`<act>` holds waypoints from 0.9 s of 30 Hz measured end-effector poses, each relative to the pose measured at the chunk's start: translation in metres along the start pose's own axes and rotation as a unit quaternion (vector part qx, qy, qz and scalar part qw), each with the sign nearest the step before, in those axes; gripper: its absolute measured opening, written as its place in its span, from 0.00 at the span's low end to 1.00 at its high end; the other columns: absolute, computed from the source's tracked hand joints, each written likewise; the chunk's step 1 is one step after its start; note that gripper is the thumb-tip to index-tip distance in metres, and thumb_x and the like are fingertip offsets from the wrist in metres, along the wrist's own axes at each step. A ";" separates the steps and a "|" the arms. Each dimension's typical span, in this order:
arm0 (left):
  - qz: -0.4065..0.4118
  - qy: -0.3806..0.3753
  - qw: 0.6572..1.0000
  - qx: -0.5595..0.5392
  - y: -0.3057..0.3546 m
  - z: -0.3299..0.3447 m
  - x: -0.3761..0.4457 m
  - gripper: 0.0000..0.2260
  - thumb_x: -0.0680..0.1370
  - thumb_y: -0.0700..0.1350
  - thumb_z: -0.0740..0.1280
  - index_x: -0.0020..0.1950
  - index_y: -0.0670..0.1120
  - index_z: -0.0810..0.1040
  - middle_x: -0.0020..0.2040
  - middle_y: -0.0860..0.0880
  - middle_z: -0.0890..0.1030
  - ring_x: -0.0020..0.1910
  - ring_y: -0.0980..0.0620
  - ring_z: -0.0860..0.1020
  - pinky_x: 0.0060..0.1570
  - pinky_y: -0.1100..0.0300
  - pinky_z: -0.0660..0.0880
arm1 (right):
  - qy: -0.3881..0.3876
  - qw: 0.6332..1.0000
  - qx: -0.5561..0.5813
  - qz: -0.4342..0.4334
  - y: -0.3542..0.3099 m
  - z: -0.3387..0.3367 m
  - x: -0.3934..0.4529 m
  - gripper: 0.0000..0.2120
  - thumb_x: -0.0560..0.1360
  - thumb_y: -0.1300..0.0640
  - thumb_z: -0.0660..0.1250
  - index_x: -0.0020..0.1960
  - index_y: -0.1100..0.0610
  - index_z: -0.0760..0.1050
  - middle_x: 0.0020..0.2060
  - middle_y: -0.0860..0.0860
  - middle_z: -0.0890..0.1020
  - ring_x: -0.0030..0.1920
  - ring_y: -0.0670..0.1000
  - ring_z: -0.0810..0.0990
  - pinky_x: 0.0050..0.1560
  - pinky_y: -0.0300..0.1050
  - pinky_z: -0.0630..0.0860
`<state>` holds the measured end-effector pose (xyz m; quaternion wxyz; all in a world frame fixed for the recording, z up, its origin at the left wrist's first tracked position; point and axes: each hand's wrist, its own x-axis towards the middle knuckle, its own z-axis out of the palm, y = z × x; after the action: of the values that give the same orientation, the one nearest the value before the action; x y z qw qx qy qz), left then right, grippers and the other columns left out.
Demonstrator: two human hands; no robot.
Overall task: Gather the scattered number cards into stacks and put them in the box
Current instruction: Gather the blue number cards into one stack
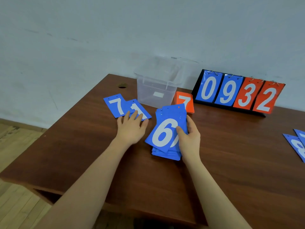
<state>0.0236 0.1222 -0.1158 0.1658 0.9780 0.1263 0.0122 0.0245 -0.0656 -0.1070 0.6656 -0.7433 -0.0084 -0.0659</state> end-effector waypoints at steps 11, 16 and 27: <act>0.148 0.130 0.978 -0.062 -0.009 0.013 -0.078 0.25 0.75 0.60 0.47 0.47 0.50 0.81 0.48 0.55 0.81 0.52 0.55 0.75 0.59 0.60 0.56 | -0.007 1.000 -0.022 0.012 0.010 -0.023 -0.016 0.23 0.78 0.61 0.63 0.72 0.53 0.65 0.64 0.47 0.75 0.59 0.45 0.76 0.49 0.37 0.79; 0.087 0.195 0.971 -0.108 -0.006 0.021 -0.093 0.15 0.76 0.52 0.60 0.56 0.47 0.79 0.57 0.49 0.77 0.56 0.47 0.74 0.56 0.52 0.65 | -0.023 0.999 -0.023 0.012 0.009 -0.027 -0.033 0.23 0.78 0.61 0.63 0.72 0.53 0.65 0.64 0.47 0.76 0.58 0.45 0.78 0.46 0.37 0.80; -0.055 0.035 0.998 -0.024 0.014 0.020 -0.073 0.31 0.75 0.62 0.60 0.74 0.54 0.56 0.73 0.45 0.58 0.73 0.44 0.54 0.69 0.48 0.52 | -0.021 1.000 -0.017 0.013 0.010 -0.048 -0.049 0.23 0.78 0.62 0.63 0.72 0.52 0.65 0.63 0.46 0.75 0.53 0.43 0.78 0.44 0.35 0.80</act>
<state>-0.0419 0.0849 -0.1292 0.1852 0.9643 0.1851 0.0403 -0.0276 -0.1108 -0.1171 0.6530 -0.7561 -0.0116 -0.0421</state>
